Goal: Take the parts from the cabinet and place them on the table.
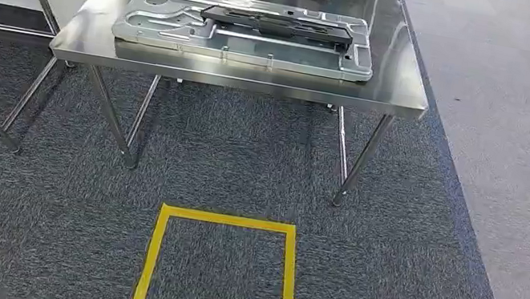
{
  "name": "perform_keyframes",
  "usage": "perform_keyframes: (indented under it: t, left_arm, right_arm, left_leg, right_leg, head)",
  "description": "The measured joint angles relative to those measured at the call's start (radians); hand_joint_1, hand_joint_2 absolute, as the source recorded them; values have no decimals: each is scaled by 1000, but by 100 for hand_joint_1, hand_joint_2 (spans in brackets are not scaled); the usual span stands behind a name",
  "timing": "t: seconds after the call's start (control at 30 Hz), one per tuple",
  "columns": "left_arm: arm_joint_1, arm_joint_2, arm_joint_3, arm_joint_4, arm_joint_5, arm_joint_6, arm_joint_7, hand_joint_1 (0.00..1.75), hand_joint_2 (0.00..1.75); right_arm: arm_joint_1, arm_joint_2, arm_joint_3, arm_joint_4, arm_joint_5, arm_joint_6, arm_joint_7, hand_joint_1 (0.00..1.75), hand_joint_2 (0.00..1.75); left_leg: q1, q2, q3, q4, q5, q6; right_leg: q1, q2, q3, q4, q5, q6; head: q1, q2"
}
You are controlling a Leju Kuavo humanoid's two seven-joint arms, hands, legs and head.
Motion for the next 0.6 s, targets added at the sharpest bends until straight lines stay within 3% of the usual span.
perform_keyframes:
  t: [0.03,0.1,0.13,0.17,0.23,0.27,0.3,0.33,0.4,0.47,0.5,0.53,0.6]
  left_arm:
    - [0,0,0,0,-1,4,6,0,0]
    - [0,0,0,0,-6,8,16,0,0]
    - [1,0,0,0,-8,9,19,0,0]
    - [2,0,0,0,-8,10,22,0,0]
    - [2,0,0,0,-9,10,23,0,0]
    - [1,0,0,0,-9,10,23,0,0]
    - [0,0,0,0,-9,10,23,0,0]
    - [-1,-3,0,0,-10,10,23,0,0]
    - [-4,-3,2,0,-10,11,23,0,0]
    - [-5,-3,2,0,-10,13,22,0,0]
    - [-4,0,3,0,-11,14,19,0,0]
    - [-5,-1,3,0,-12,14,17,0,0]
    - [-3,-2,3,0,-12,15,16,0,0]
  right_arm:
    - [1,0,0,0,0,0,0,0,0]
    - [2,0,0,2,0,0,0,0,0]
    - [3,0,0,2,0,0,0,0,0]
    - [4,0,0,2,-1,-1,0,0,0]
    - [6,0,0,2,-2,-6,0,0,0]
    - [6,0,0,2,-5,-10,2,0,0]
    - [5,0,0,2,-5,-13,2,0,0]
    - [3,-2,0,2,-5,-16,2,0,0]
    - [4,-1,0,2,-5,-26,4,0,0]
    - [6,-1,0,2,-8,-37,7,0,0]
    - [5,1,0,2,-8,-44,12,0,175]
    - [4,1,0,2,-8,-51,17,0,175]
    - [4,0,0,2,-13,-61,20,0,175]
  left_leg:
    - [-1,1,-8,0,7,7]
    - [-5,1,-29,3,20,10]
    - [-8,1,-37,6,24,9]
    - [-9,1,-44,10,26,9]
    - [-11,1,-49,17,27,8]
    - [-13,0,-49,21,26,7]
    - [-14,0,-49,22,25,5]
    - [-21,1,-56,28,22,-1]
    - [-17,2,-62,29,24,-9]
    - [-19,2,-58,26,26,-21]
    - [-16,-6,-63,43,8,-26]
    - [-16,-7,-82,81,-20,-30]
    - [-5,-8,-160,240,-100,-41]
  right_leg:
    - [-2,1,-22,57,-50,2]
    - [-2,3,-90,237,-149,9]
    - [-2,3,-106,291,-169,10]
    - [-1,3,-100,301,-166,9]
    - [0,3,-23,193,-112,1]
    - [2,4,46,80,-69,-8]
    - [6,4,89,6,-48,-17]
    - [11,3,105,-28,-66,-27]
    - [14,3,98,-30,-63,-29]
    - [8,3,98,-41,-58,-39]
    - [2,0,103,-52,-51,-44]
    - [0,-1,102,-54,-49,-49]
    - [0,-1,97,-53,-49,-50]
  head:
    - [0,0]
    - [0,0]
    - [0,0]
    - [0,0]
    - [0,0]
    - [0,0]
    - [0,0]
    - [0,0]
    - [0,0]
    - [0,0]
    - [0,0]
    - [0,0]
    - [0,0]
